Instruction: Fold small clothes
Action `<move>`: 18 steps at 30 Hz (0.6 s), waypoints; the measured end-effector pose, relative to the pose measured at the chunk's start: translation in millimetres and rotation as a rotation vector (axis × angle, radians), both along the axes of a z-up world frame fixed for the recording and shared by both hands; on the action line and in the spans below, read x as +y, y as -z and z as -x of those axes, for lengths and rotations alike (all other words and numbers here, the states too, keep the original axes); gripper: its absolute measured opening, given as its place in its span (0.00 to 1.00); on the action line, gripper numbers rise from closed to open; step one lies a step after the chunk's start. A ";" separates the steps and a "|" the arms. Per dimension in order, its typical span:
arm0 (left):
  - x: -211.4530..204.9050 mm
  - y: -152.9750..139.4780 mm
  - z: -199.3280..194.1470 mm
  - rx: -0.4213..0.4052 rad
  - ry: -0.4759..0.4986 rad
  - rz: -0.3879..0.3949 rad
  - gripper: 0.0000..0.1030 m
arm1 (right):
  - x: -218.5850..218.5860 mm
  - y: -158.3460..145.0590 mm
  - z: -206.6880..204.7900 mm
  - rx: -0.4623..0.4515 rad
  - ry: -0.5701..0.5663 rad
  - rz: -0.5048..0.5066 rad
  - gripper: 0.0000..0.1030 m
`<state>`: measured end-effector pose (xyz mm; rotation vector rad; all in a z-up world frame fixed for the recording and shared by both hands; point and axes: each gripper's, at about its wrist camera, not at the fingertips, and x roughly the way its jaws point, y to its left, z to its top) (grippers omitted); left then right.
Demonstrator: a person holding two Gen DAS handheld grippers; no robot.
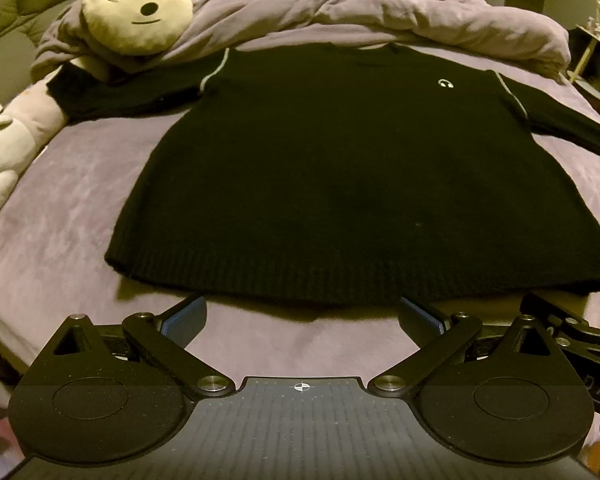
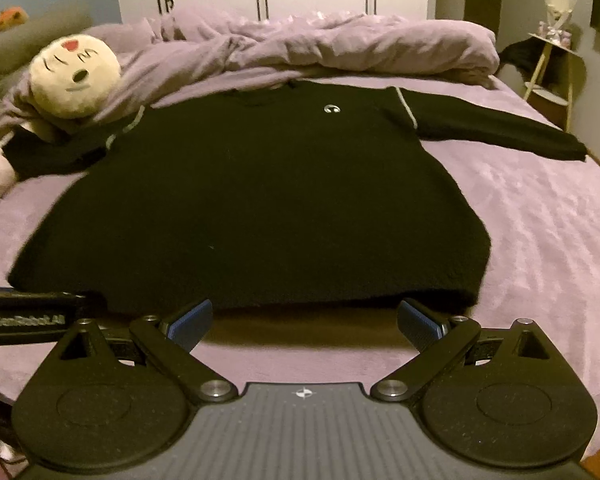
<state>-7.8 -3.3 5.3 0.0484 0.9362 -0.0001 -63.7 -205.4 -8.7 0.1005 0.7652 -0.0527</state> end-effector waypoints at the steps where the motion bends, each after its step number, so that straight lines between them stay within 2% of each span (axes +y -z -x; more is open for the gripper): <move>1: -0.8 -0.1 0.7 -0.001 0.000 -0.001 1.00 | -1.5 -0.8 1.2 -0.003 -0.005 -0.016 0.96; 11: -2.4 -0.9 4.7 -0.010 0.007 -0.003 1.00 | -8.5 -5.2 3.8 0.021 0.007 -0.061 0.96; 18: -2.2 0.0 3.0 -0.009 -0.005 -0.001 1.00 | -2.3 -4.2 4.0 0.020 0.013 -0.031 0.96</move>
